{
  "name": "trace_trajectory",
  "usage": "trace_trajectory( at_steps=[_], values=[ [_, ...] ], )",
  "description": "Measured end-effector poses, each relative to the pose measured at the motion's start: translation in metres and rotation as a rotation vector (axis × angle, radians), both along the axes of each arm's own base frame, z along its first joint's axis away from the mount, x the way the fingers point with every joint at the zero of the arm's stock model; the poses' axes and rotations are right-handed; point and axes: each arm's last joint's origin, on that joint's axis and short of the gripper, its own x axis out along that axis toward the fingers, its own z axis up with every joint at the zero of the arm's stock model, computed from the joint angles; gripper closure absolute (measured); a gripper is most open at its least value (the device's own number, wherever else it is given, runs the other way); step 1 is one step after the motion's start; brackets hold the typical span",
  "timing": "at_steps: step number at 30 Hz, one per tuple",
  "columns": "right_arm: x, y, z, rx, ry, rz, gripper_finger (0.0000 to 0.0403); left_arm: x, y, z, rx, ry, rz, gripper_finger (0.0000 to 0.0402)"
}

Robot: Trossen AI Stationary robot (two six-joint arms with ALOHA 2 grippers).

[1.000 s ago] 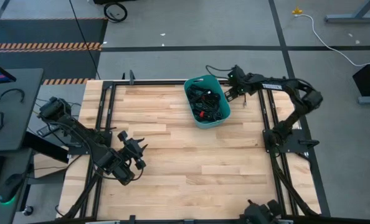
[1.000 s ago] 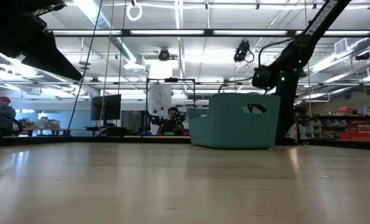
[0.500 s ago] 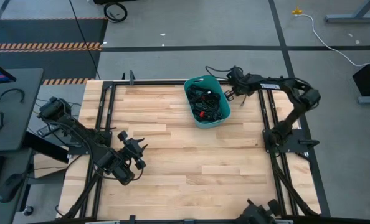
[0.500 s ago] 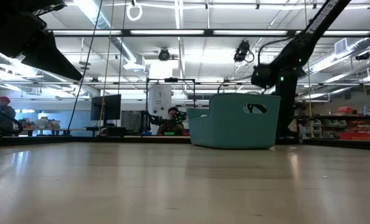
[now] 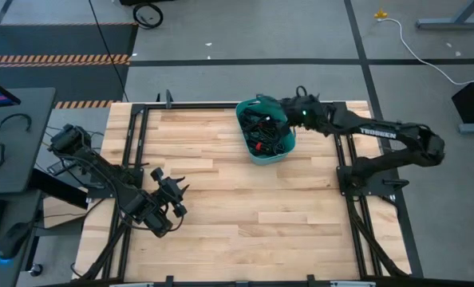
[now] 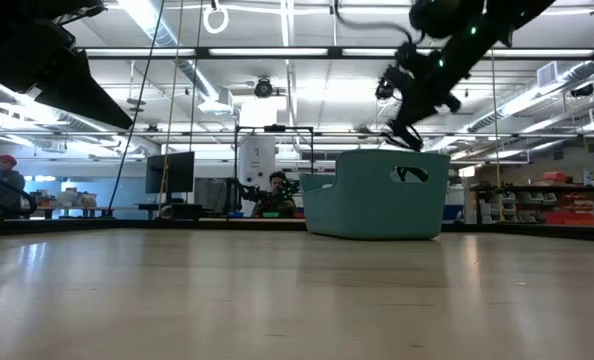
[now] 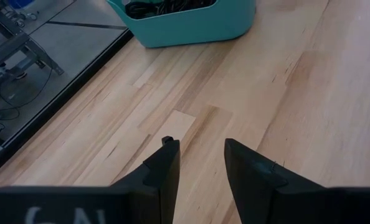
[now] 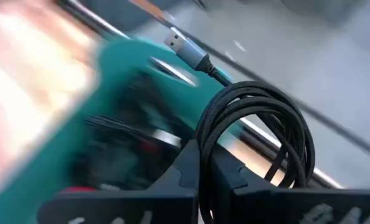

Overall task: Pick and place USB-C Cables
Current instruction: Put the black charger cable into the green bin

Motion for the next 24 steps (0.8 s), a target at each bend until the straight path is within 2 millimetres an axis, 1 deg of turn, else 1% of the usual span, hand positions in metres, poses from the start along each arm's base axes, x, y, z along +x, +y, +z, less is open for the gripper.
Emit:
trace_trajectory(
  at_steps=[2,5,7,9,12,15,18,20,24],
  values=[
    [0.009,0.015,0.006,-0.023,-0.052,0.093,0.0391,0.0,0.0,0.0,0.002,-0.002,0.001,0.0269],
    [0.023,0.031,0.009,0.011,-0.134,0.246,0.0392,0.0,0.0,0.0,0.004,-0.003,0.001,0.0269],
    [0.033,0.038,0.005,0.07,-0.17,0.349,0.0392,0.0,0.0,0.0,0.007,-0.002,0.0,0.0269],
    [0.042,0.042,-0.004,0.132,-0.171,0.386,0.0392,0.0,0.0,0.0,0.014,0.003,-0.005,0.0269],
    [0.051,0.039,-0.026,0.195,-0.088,0.326,0.0392,0.0,0.0,0.0,0.018,0.001,-0.005,0.0269],
    [0.057,0.031,-0.048,0.201,0.001,0.219,0.0391,0.0,0.0,0.0,0.021,-0.001,-0.005,0.0269],
    [0.06,0.02,-0.064,0.214,0.04,0.133,0.039,0.0,0.0,0.0,0.021,-0.001,-0.005,0.0269],
    [0.062,0.014,-0.071,0.229,0.057,0.101,0.0389,0.0,0.0,0.0,0.021,0.0,-0.005,0.0269],
    [0.064,0.005,-0.078,0.26,0.087,0.056,0.0379,0.0,0.0,0.0,0.021,0.0,-0.005,0.0269]
  ],
)
